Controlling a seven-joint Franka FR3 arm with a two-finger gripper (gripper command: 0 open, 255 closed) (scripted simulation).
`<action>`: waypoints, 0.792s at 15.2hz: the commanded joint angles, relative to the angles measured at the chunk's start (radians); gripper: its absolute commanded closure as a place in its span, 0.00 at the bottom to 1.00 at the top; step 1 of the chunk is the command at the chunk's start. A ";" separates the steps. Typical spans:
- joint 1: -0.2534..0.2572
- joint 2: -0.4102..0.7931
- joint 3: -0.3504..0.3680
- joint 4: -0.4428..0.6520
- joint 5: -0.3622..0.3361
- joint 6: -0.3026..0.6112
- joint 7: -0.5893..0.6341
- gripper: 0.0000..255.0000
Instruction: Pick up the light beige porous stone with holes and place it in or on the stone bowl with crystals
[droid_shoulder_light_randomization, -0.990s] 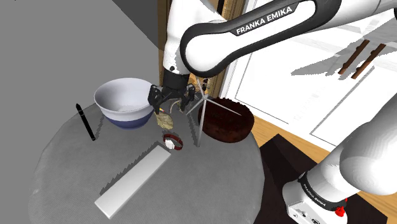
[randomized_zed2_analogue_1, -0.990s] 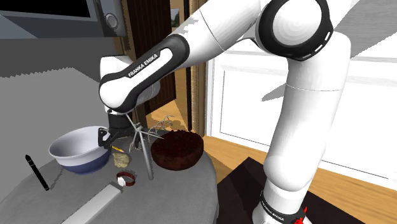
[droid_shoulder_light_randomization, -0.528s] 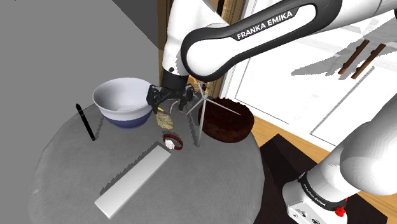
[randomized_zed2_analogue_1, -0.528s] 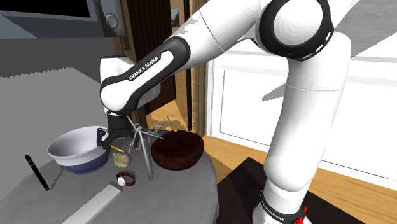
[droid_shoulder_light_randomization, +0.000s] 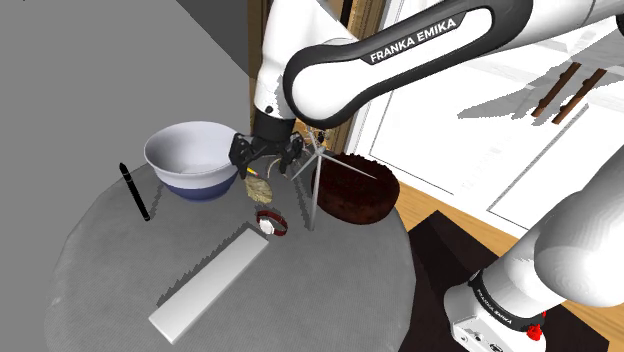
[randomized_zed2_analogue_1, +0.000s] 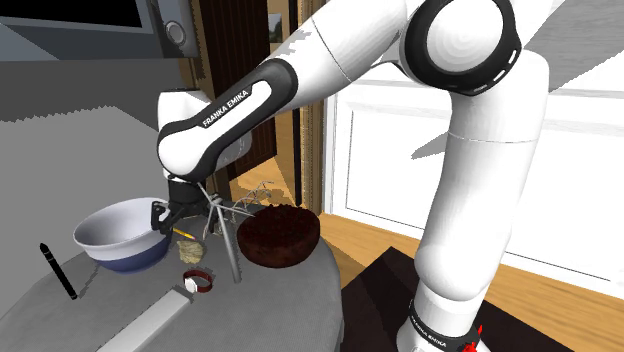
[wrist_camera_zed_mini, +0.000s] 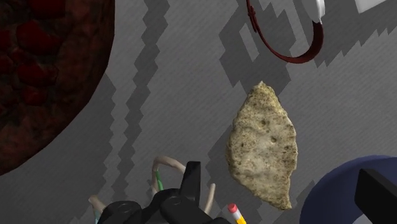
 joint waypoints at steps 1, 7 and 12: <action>-0.010 0.050 -0.011 -0.019 0.001 -0.013 -0.006 1.00; 0.002 0.037 0.001 0.002 0.004 -0.044 0.017 1.00; -0.003 -0.001 0.003 0.033 0.026 -0.108 0.006 1.00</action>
